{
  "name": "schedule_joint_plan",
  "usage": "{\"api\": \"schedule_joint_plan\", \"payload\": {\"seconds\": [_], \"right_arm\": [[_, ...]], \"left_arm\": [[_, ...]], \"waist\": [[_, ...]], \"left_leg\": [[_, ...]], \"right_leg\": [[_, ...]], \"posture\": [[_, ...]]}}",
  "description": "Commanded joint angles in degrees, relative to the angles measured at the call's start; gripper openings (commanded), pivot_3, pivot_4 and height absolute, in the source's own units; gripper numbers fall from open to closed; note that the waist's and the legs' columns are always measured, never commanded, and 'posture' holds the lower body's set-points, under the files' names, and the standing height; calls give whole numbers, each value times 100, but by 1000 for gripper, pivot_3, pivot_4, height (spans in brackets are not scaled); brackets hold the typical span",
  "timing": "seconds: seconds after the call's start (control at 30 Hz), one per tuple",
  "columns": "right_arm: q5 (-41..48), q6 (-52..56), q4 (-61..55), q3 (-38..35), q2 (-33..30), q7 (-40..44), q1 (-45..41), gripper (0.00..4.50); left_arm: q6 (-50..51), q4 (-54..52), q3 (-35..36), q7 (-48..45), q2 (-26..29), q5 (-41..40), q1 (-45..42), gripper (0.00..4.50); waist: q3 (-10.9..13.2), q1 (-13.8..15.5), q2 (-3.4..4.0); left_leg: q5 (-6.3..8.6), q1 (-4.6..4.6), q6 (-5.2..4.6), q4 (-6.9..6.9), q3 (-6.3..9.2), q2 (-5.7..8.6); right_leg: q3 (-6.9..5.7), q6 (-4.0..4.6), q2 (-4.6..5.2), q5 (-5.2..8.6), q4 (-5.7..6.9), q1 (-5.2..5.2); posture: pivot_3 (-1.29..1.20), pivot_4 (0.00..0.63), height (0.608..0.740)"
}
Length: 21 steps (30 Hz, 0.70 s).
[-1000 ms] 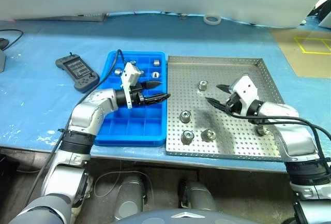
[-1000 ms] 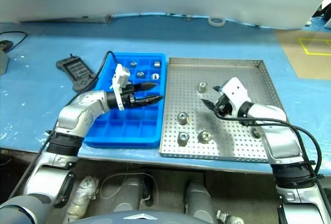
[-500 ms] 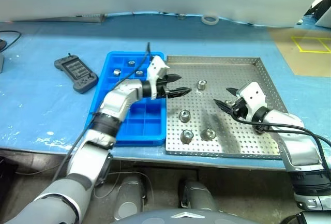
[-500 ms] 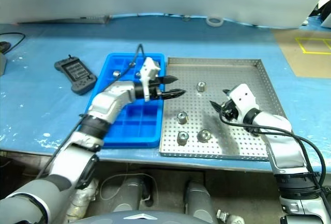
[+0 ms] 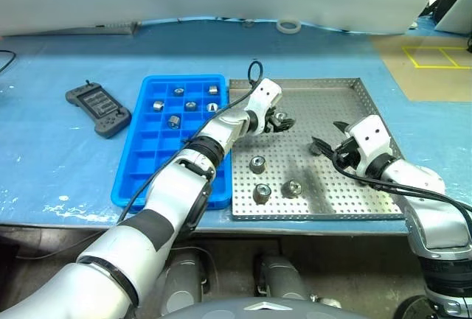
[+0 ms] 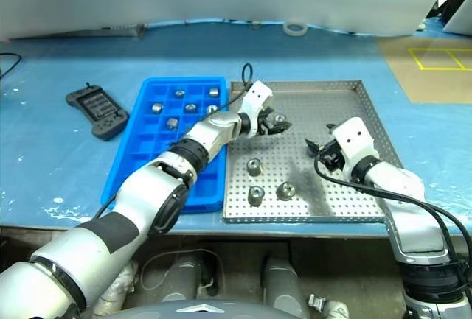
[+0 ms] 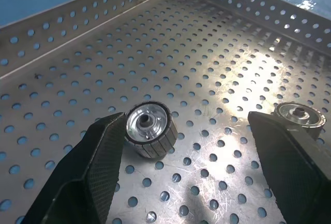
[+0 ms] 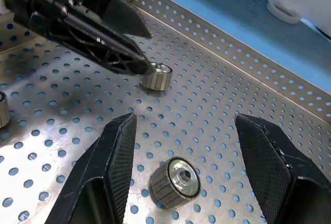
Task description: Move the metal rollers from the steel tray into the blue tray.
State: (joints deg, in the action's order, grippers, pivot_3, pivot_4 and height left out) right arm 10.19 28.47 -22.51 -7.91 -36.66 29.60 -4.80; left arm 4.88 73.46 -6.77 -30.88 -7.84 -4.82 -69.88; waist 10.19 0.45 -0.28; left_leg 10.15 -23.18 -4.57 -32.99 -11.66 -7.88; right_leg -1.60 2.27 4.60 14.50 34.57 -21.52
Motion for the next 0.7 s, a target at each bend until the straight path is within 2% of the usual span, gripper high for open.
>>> {"api": "schedule_joint_plan", "payload": {"seconds": [0.03, 0.37, 0.7], "right_arm": [[-6, 61, -354, -199, 40, -146, 105, 3182], [-72, 188, -610, -268, 113, -433, 415, 3182], [-68, 290, -868, -303, 188, -628, 618, 3182]], "left_arm": [[-137, 148, 146, 621, -186, 219, -265, 3953], [-119, 360, 158, 1494, -460, 823, -110, 3953], [-264, 398, 547, 1325, -695, 733, 154, 3953]], "waist": [[0, -28, 0], [0, -152, 0], [0, -180, 0]], "left_leg": [[0, 0, 0, 0, 0, 0], [7, -6, -12, -3, 0, 3], [13, -11, -21, -3, 0, 4]], "right_leg": [[0, 0, 0, 0, -1, 0], [-1, 0, 2, 0, -13, 2], [-2, -1, 3, -1, -33, 8]], "posture": [[-359, 150, 740], [-419, 150, 740], [-465, 150, 740]]}}
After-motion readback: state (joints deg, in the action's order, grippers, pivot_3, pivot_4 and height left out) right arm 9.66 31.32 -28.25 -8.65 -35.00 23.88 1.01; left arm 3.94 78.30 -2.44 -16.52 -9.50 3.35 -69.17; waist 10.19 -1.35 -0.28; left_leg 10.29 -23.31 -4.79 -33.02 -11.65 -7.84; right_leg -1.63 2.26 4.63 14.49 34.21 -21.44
